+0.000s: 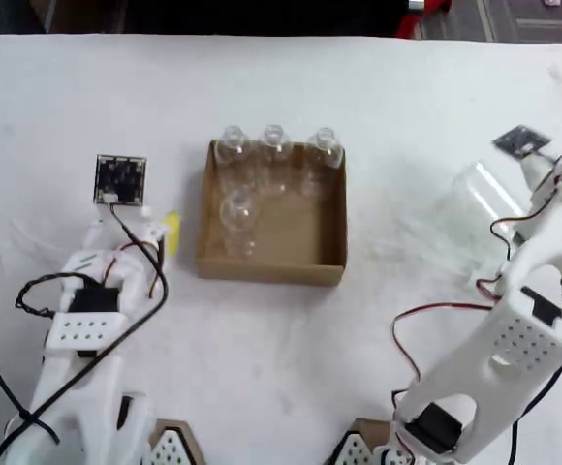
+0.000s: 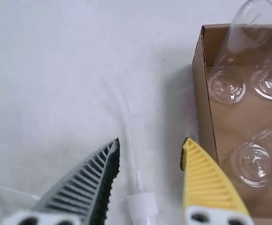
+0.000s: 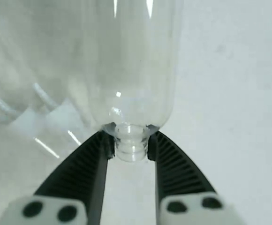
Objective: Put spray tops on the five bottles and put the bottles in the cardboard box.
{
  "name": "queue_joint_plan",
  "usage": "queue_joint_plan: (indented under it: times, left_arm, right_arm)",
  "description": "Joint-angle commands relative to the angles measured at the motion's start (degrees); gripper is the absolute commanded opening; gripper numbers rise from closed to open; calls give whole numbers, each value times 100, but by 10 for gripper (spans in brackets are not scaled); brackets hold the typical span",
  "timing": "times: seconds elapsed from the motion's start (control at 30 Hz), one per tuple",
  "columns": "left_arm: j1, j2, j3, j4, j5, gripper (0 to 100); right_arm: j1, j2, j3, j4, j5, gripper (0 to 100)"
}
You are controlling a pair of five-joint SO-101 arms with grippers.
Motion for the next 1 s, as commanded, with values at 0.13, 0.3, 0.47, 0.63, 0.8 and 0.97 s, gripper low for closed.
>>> queue_joint_plan:
  times: [0.13, 0.3, 0.47, 0.63, 0.8, 0.97]
  left_arm:
    - [66, -57, -62, -114, -53, 203]
    - [22, -57, -149, -62, -44, 203]
    - [22, -92, -677, 809, 0, 203]
    - [57, -980, -1248, 2303, 352, 207]
    - [66, -2765, -1073, 3042, 352, 208]
    - [215, -4760, -563, 3385, 176, 208]
  right_arm:
    - [-295, -2431, -70, 831, -53, 19]
    - [-884, -3547, -70, 1833, -53, 19]
    - [-1358, -4699, 501, 1886, -774, 18]
    - [-2105, -6141, 1556, 1877, -791, 18]
    - [-2686, -7451, 2295, 1868, -818, 18]
    - [-3407, -7943, 3051, 1868, -1152, 18]
